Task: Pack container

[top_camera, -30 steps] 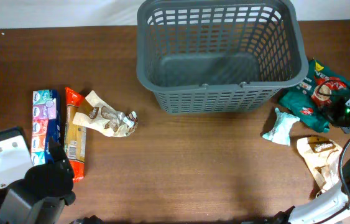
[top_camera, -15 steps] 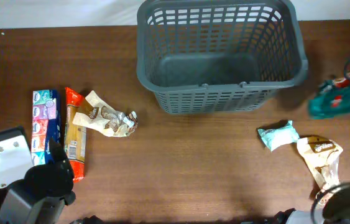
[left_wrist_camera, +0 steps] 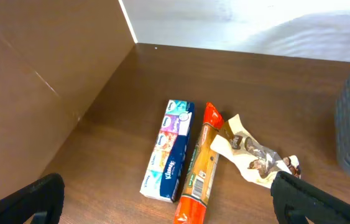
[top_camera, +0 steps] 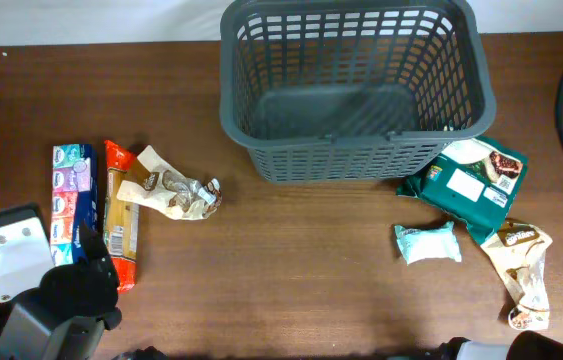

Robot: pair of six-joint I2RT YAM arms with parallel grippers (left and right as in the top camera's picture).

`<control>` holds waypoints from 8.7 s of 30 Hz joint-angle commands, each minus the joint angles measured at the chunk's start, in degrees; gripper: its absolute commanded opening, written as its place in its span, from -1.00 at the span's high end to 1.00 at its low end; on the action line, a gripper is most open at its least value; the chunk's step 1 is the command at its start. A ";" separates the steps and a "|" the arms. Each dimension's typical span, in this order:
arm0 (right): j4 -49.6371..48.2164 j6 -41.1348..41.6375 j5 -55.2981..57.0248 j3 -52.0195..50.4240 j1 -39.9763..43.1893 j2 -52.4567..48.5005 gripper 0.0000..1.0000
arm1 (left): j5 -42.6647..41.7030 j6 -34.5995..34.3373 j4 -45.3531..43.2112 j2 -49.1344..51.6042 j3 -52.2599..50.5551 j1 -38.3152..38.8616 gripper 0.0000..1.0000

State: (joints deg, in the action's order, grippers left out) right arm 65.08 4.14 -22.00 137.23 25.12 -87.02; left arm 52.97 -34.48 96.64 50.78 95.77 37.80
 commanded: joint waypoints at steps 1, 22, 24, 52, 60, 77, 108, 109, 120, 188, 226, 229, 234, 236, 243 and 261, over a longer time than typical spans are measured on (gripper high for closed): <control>3.23 -0.11 1.73 0.31 -0.42 -1.44 0.93 | 1.11 0.76 0.02 -0.02 -0.11 -0.22 -0.99; 31.98 24.79 32.35 -17.46 16.09 -1.57 -0.55 | 0.85 0.76 0.02 -0.02 -0.17 -0.22 -0.99; 31.06 25.05 29.59 -24.83 18.51 -1.57 -0.58 | 0.79 0.74 0.02 -0.02 -0.17 -0.22 -0.99; -16.68 -4.37 -2.58 -80.67 13.84 -1.86 -0.98 | -0.61 0.76 0.02 0.15 -0.17 -0.22 -0.98; -22.58 -1.75 0.81 -80.70 10.88 -6.78 -0.98 | -1.31 0.76 0.02 0.15 -0.17 -0.22 -0.98; -31.28 -2.27 1.92 -80.70 10.88 -19.45 0.93 | -1.68 0.94 0.02 0.15 -0.17 -0.22 -0.99; 0.09 -1.20 -3.72 -12.09 15.02 9.86 0.92 | -1.09 1.79 -0.17 0.15 -0.17 -0.22 -0.99; 0.02 -0.33 -6.01 -10.47 15.02 9.86 0.92 | -1.11 1.77 -0.17 0.15 -0.17 -0.22 -0.98; -1.22 0.96 -19.15 -8.70 -10.64 -3.65 0.92 | -1.79 1.79 -1.16 0.15 -0.17 -0.22 -0.99; 11.67 8.02 25.24 -74.77 15.96 15.96 -0.99 | 5.40 1.79 0.02 0.13 -0.17 -0.22 -0.99; -14.14 -41.83 31.10 -98.77 9.40 31.10 -0.98 | 7.34 2.91 0.02 0.13 -0.17 -0.22 -0.99; -17.33 -41.83 31.71 -98.75 9.38 31.10 -0.98 | 7.32 2.89 0.02 0.13 -0.17 -0.22 -0.99; -16.72 -53.29 33.88 -98.77 10.25 28.00 -0.86 | 7.26 2.89 0.02 0.13 -0.17 -0.22 -0.99; -17.86 -53.44 33.16 -98.77 12.46 25.07 -1.00 | 7.28 2.89 0.02 0.13 -0.17 -0.22 -0.99; -24.85 -56.92 32.33 -98.66 16.55 19.78 -0.99 | 7.30 2.89 0.02 0.13 -0.17 -0.22 -0.99; -35.93 -55.89 14.53 -98.68 22.49 11.78 -0.86 | 7.91 2.86 -0.57 0.13 -0.17 -0.22 -0.99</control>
State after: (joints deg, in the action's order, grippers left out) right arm 28.97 -53.10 -0.14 38.39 47.48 -73.76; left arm 59.44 -32.49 96.23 50.83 95.55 37.80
